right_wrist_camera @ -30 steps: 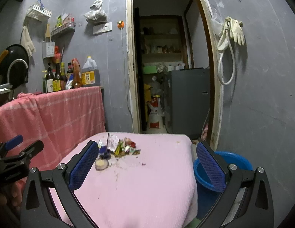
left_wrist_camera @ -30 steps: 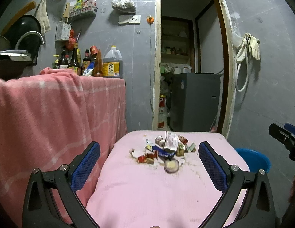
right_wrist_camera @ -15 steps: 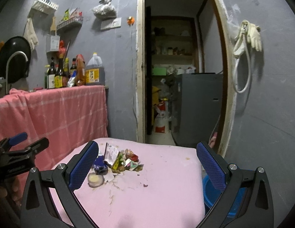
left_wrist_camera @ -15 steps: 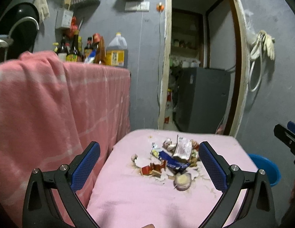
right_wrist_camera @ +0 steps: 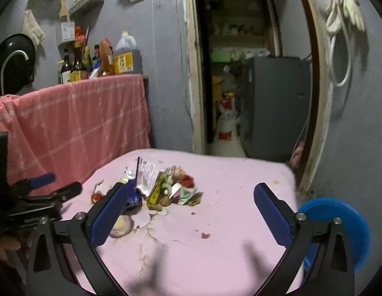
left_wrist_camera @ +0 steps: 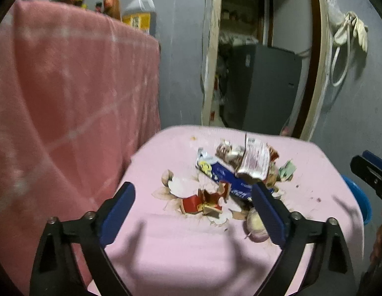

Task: Collect trash
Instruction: 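Lower the left gripper onto the red wrapper while the right gripper grasps a peanut shell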

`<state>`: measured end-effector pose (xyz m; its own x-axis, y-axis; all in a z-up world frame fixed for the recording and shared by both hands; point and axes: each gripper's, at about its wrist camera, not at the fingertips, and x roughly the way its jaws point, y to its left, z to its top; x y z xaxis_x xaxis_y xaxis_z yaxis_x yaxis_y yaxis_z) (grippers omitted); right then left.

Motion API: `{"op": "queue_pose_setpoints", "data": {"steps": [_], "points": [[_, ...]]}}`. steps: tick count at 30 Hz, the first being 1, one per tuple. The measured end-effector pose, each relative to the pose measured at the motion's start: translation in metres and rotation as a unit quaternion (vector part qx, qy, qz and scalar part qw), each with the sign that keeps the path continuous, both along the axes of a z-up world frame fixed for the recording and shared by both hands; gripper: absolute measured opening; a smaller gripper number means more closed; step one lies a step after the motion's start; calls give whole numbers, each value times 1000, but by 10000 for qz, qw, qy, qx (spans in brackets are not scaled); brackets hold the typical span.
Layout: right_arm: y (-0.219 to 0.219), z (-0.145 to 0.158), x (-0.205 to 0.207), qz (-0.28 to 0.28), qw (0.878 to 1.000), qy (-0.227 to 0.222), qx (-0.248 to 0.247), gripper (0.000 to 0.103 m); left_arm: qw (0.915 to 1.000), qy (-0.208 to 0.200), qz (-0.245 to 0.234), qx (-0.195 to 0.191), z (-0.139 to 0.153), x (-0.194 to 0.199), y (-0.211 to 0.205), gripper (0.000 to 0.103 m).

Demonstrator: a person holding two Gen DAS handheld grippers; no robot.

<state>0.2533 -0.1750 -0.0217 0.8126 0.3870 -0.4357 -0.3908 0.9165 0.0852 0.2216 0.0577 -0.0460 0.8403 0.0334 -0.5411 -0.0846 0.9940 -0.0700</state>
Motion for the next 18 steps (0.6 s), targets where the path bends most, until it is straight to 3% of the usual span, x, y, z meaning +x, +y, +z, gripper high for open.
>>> {"op": "queue_pose_setpoints", "data": {"steps": [3,10,18], "points": [[10,-8,14,140,9995,273,-37,80,9995,237,-99,-160,-9,12,4,78],[37,-35,50,573,9912,1174,-199,56,9953,738,-525,-354,-23,33,6,64],[55,-63,68,830,9799,1786,-315,49,9883,1137,-661,-767,-34,46,18,45]]}}
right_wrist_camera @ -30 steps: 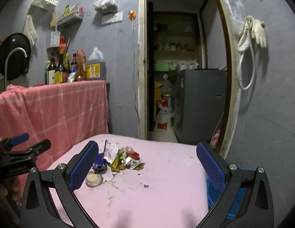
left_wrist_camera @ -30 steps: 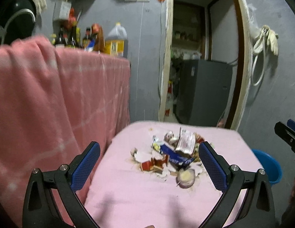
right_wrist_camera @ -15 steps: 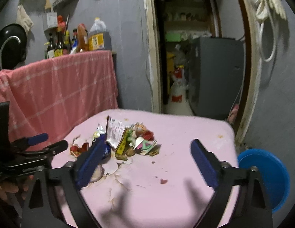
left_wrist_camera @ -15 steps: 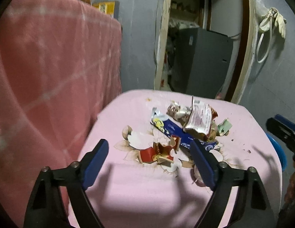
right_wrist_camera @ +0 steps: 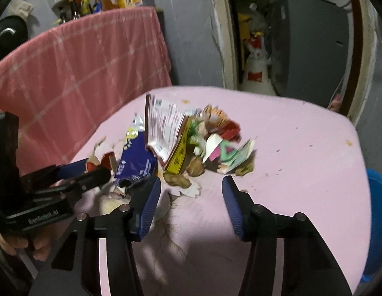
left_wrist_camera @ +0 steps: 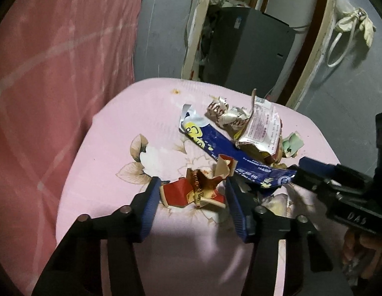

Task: Collect trash
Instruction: 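Lower the left gripper onto the red wrapper while the right gripper grasps a peanut shell, then carry the red wrapper and peanut shell over the blue basin with both grippers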

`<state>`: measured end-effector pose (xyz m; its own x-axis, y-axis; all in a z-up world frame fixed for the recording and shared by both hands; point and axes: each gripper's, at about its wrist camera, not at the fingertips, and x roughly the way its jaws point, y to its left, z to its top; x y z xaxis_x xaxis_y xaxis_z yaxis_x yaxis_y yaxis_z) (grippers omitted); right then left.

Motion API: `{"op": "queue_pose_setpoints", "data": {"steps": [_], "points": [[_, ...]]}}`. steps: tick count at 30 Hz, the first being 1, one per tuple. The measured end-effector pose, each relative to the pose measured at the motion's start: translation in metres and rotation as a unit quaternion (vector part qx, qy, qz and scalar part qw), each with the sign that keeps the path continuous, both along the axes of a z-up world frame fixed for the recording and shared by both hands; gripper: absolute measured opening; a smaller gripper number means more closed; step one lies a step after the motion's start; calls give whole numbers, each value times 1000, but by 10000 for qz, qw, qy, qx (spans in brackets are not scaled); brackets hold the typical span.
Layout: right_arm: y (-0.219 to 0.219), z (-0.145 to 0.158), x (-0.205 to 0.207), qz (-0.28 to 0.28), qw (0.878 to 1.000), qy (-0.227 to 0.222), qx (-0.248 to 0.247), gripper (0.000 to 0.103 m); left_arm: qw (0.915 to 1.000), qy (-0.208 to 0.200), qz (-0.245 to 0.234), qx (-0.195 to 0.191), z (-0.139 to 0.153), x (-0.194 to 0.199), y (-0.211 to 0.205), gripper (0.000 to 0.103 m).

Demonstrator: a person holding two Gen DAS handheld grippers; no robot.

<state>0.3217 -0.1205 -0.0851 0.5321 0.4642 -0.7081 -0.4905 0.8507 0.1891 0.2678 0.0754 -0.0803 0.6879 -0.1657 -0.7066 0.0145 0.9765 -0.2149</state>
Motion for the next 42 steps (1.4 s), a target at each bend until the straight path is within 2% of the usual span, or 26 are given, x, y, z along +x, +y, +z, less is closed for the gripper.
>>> {"op": "queue_pose_setpoints", "data": {"steps": [5,11,13,17,21,27,33,37,42], "points": [[7,-8,6,42,9999,61,-86,44,10000,3,-93,-13,2,3,0,38],[11,-10,7,77,9999,60,-113,29,9996,-62,-267,26,2,2,-7,23],[10,-9,7,111,9999,59,-107,21,9996,-80,-273,51,2,3,-8,22],[7,-8,3,122,9999,33,9,19,9996,-141,-226,43,4,-2,-9,19],[0,1,-10,99,9996,-198,154,18,9995,-302,-130,4,12,-13,-12,19],[-21,32,-39,-118,9943,-961,437,18,9963,-859,-49,5,39,-30,-27,18],[-60,78,-64,-526,9787,-1885,626,19,9857,-1654,-313,46,81,-38,-65,19],[-95,108,-81,-920,9617,-2499,654,19,9720,-2233,-729,43,111,-39,-109,19],[-146,132,-93,-1468,9411,-2999,530,19,9558,-2653,-1267,-77,133,-37,-163,19]]}}
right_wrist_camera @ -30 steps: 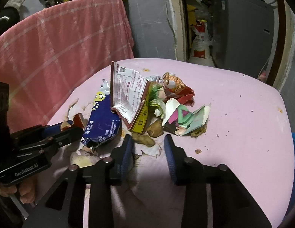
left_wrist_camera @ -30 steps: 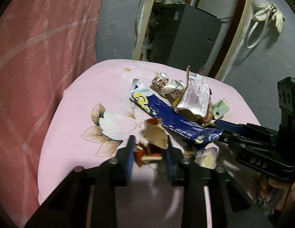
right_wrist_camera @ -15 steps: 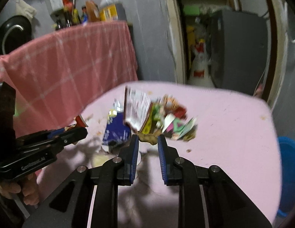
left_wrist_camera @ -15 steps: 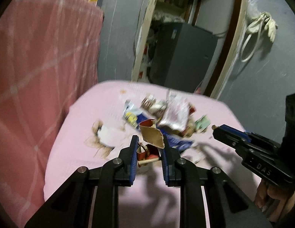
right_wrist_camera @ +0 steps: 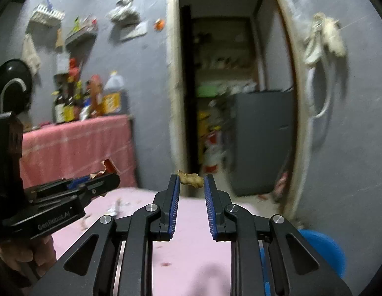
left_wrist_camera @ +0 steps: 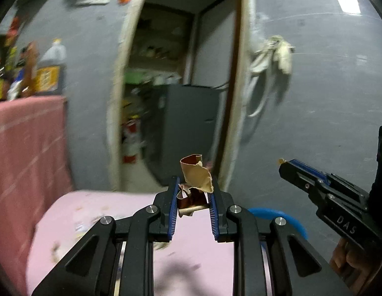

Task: Collect trash
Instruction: 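Carry the red wrapper and peanut shell over the blue basin with both grippers, then open both grippers to drop the trash into the blue basin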

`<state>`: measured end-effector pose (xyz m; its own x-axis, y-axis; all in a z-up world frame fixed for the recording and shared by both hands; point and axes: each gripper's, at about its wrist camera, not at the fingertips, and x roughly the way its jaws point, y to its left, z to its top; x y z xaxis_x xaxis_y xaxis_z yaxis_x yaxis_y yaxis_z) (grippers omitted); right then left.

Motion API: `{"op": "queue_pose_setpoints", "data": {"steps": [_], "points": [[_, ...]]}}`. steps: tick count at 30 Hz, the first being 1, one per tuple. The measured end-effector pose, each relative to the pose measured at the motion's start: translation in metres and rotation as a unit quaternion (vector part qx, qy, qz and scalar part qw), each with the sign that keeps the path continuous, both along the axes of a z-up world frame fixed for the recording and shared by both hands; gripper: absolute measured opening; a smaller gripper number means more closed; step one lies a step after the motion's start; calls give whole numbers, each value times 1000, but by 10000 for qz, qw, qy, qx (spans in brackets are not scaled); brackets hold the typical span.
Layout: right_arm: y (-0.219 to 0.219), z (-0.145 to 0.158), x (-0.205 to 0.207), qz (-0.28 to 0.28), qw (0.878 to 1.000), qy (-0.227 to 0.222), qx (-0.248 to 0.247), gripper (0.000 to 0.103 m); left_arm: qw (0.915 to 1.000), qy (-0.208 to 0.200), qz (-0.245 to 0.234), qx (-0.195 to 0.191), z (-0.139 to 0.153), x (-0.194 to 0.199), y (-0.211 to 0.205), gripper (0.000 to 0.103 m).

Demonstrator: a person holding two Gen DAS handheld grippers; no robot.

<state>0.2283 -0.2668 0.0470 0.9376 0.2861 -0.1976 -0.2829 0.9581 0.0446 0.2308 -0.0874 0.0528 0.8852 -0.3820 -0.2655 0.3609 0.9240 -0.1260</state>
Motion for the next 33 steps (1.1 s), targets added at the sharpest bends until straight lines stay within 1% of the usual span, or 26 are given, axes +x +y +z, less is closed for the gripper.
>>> {"op": "queue_pose_setpoints", "data": {"steps": [2,4,9,12,14,18,22,25,28,31,32,33], "points": [[-23,4,-3,-260,9996,-108,-28,19,9997,-97,-243,24,3,5,-26,19],[-46,4,-5,-531,9984,-148,-80,19,9988,-89,-485,1,3,10,-49,19],[-94,-10,-2,-1079,9941,30,-105,19,9940,153,-1084,45,-9,30,-112,20],[-119,-26,1,-1342,9905,287,-53,19,9898,432,-1354,130,-21,44,-148,20],[-134,-39,5,-1467,9879,496,-1,19,9865,698,-1462,227,-32,57,-169,20],[-157,-67,12,-1626,9820,955,120,19,9767,1371,-1606,375,-60,88,-202,21],[-170,-92,16,-1704,9758,1351,220,20,9637,2063,-1630,466,-92,116,-220,21],[-178,-107,23,-1729,9708,1636,284,20,9565,2331,-1621,668,-115,125,-229,22],[-184,-119,28,-1763,9660,1851,383,20,9499,2565,-1620,753,-130,135,-232,27],[-190,-128,35,-1790,9614,2038,472,21,9460,2735,-1593,702,-141,139,-231,38],[-192,-131,35,-1816,9597,2087,501,22,9451,2780,-1584,663,-143,138,-230,41],[-193,-131,36,-1834,9586,2115,528,25,9448,2803,-1571,637,-144,140,-229,41]]}}
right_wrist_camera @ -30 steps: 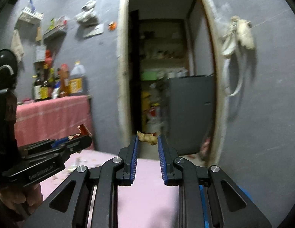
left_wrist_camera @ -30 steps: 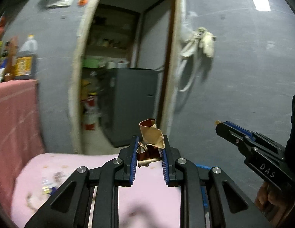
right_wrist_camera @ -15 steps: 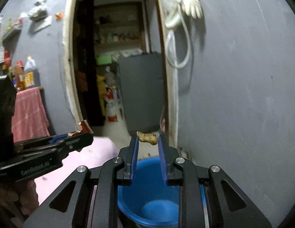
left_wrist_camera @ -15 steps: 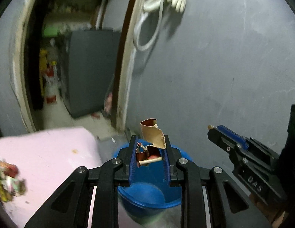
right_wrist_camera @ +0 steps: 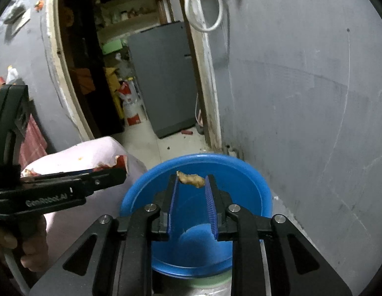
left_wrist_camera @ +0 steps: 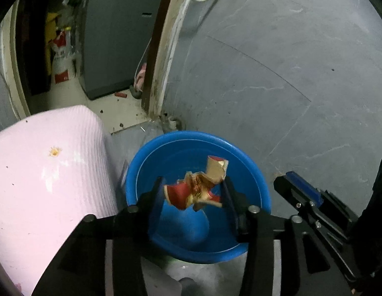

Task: Collect trash
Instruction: 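Open both grippers to drop the trash into the blue basin, then move both grippers back over the trash pile on the table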

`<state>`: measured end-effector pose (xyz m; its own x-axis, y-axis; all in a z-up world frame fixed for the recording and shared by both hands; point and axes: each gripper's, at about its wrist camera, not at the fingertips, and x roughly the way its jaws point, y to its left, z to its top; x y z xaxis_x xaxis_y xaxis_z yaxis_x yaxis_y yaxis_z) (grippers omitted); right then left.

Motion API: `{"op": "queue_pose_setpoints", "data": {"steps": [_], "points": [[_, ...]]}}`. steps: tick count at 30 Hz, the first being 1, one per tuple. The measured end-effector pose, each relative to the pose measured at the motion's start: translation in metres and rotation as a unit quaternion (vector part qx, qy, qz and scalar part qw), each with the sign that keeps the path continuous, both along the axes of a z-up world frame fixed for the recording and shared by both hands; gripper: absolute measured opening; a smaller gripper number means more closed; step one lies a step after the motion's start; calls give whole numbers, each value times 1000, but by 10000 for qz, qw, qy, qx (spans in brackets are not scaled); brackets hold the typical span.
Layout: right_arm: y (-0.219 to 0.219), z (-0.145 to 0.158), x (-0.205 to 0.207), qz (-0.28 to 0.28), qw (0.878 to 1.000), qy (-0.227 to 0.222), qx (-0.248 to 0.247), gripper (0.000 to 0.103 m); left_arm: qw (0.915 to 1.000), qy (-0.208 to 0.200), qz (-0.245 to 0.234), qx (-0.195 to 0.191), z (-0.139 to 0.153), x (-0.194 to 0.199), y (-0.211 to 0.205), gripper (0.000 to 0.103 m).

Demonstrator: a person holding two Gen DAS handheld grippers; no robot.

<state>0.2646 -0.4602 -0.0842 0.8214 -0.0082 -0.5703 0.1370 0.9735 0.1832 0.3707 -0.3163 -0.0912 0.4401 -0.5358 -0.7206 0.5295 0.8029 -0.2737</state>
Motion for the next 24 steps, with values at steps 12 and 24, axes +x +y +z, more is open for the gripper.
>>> {"op": "queue_pose_setpoints", "data": {"steps": [12,24], "points": [[-3,26,-13,-149,9989,-441,-34,49,9980,-451,297,-327,38,-24,32,62],[40,100,-39,51,9859,-1659,-218,97,9720,-1895,1161,-758,118,-70,119,99]]}}
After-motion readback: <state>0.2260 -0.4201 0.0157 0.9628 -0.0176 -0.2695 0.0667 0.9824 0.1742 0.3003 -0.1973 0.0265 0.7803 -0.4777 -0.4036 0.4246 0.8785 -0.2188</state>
